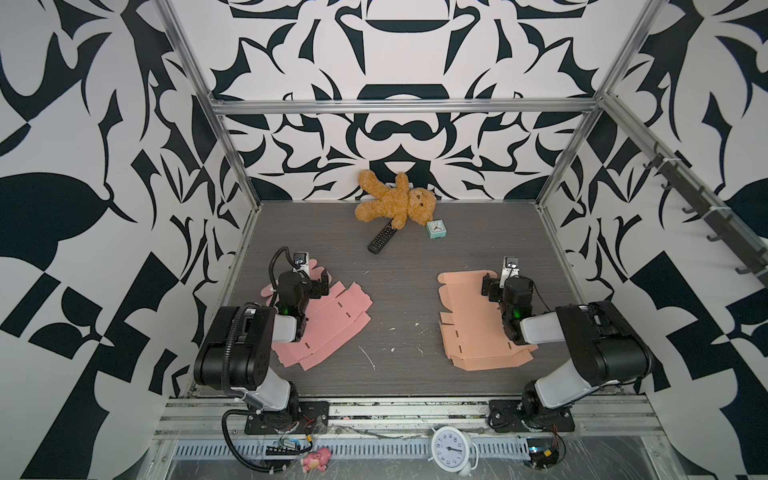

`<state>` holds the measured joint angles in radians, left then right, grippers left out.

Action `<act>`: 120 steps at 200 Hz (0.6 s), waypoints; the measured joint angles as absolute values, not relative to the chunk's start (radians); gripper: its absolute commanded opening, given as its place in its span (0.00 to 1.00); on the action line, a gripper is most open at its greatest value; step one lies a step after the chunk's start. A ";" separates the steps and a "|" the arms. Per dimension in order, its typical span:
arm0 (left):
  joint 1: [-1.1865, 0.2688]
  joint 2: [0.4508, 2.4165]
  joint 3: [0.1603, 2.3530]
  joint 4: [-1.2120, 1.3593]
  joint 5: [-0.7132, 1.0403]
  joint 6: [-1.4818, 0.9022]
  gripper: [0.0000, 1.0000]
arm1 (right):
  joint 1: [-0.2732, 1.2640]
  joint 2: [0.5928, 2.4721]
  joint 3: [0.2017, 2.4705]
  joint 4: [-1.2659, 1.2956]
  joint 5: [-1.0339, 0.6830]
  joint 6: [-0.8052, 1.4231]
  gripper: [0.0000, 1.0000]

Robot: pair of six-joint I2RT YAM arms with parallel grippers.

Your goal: Fold the paper box

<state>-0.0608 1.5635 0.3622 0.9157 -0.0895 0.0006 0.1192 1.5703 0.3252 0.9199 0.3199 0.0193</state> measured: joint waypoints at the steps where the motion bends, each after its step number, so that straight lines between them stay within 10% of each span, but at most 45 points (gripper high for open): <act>1: -0.061 1.563 0.362 0.916 -0.089 0.001 0.99 | 0.119 1.570 0.325 0.920 0.320 0.019 1.00; 120: -0.091 1.119 0.550 0.231 -0.107 -0.188 0.99 | 0.138 1.162 0.714 0.062 0.364 0.191 1.00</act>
<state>-0.0914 1.1187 0.5499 0.2310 -0.1066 -0.1883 0.1375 1.1622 0.7139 0.0624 0.3645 0.1905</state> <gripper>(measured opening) 0.991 0.997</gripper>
